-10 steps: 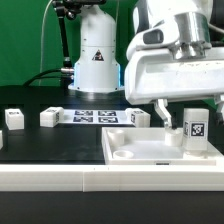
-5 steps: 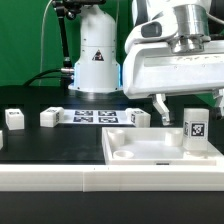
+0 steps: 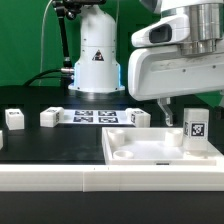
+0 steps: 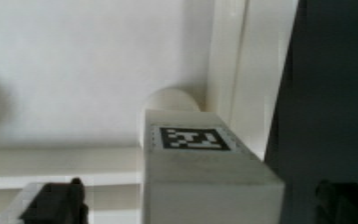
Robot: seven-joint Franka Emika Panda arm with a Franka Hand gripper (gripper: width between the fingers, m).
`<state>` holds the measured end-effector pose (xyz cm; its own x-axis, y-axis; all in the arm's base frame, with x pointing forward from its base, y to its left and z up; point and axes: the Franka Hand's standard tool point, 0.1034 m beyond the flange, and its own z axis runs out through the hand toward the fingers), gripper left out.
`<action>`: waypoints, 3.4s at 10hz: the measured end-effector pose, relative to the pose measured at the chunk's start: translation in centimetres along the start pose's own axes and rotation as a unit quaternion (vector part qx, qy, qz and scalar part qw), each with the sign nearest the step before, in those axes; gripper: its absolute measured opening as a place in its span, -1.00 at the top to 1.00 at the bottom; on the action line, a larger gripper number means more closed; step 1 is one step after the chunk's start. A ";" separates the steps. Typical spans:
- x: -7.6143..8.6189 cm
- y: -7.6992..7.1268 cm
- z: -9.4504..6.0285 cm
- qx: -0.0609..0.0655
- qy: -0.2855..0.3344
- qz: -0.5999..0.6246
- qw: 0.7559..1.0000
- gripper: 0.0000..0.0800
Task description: Assemble one leg
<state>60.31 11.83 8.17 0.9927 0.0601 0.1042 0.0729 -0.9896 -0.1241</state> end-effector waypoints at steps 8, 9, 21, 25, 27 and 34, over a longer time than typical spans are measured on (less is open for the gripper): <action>0.2 0.4 0.1 -0.002 0.008 0.012 1.000 0.27; 0.2 0.4 0.1 -0.001 0.009 0.026 1.000 0.27; 0.7 1.2 0.3 0.033 0.045 0.582 0.811 0.08; 0.6 0.6 0.4 0.027 0.036 0.513 0.857 -0.56; 0.7 0.6 0.4 0.021 0.025 0.387 0.922 -0.62; 0.6 -1.2 0.2 -0.016 0.008 0.113 0.993 -0.62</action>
Offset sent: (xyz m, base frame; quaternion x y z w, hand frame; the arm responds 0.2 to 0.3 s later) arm 0.0000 0.0000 0.0000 0.0000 0.0000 0.0000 1.0000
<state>60.89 13.07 8.15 0.9816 -0.1665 0.0930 -0.1556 -0.9812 -0.1144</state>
